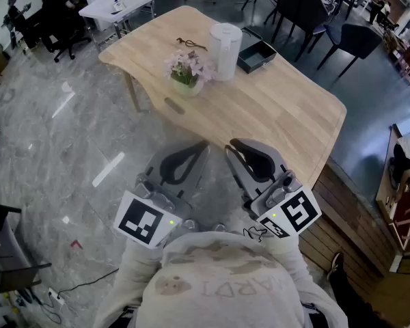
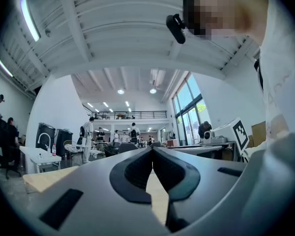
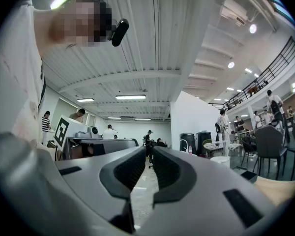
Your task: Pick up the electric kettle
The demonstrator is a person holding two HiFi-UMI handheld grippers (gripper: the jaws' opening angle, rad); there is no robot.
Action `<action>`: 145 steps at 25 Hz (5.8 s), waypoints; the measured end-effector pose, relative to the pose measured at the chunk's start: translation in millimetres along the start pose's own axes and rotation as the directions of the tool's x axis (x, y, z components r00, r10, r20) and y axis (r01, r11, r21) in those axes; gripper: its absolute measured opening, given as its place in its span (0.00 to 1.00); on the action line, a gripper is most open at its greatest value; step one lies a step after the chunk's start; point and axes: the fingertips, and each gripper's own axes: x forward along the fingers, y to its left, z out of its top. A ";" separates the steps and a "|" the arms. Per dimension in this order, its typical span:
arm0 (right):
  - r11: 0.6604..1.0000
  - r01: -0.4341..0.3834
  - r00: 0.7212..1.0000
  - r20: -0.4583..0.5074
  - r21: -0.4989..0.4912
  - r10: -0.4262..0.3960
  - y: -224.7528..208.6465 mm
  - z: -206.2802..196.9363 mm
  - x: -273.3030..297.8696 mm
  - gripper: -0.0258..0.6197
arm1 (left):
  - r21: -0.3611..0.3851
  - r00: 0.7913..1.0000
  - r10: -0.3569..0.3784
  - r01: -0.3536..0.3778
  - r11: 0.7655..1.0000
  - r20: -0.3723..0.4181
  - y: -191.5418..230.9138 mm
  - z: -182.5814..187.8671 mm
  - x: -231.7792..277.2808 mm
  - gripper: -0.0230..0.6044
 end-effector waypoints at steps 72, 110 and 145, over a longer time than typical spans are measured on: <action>0.997 0.047 0.989 -0.146 0.066 -0.037 -218.3 -89.8 151.7 0.17 | -0.044 0.999 -0.025 0.023 0.999 -0.044 169.0 -46.8 146.5 0.05; 0.984 0.031 0.944 -0.327 0.177 0.030 -353.0 -210.9 201.5 0.18 | -0.101 0.982 -0.029 0.010 0.995 -0.186 215.7 -105.4 245.2 0.05; 0.918 -0.316 0.860 -0.336 0.239 0.384 -352.0 -258.8 248.6 0.26 | -0.105 0.958 -0.034 0.004 0.994 -0.286 233.4 -137.6 261.9 0.05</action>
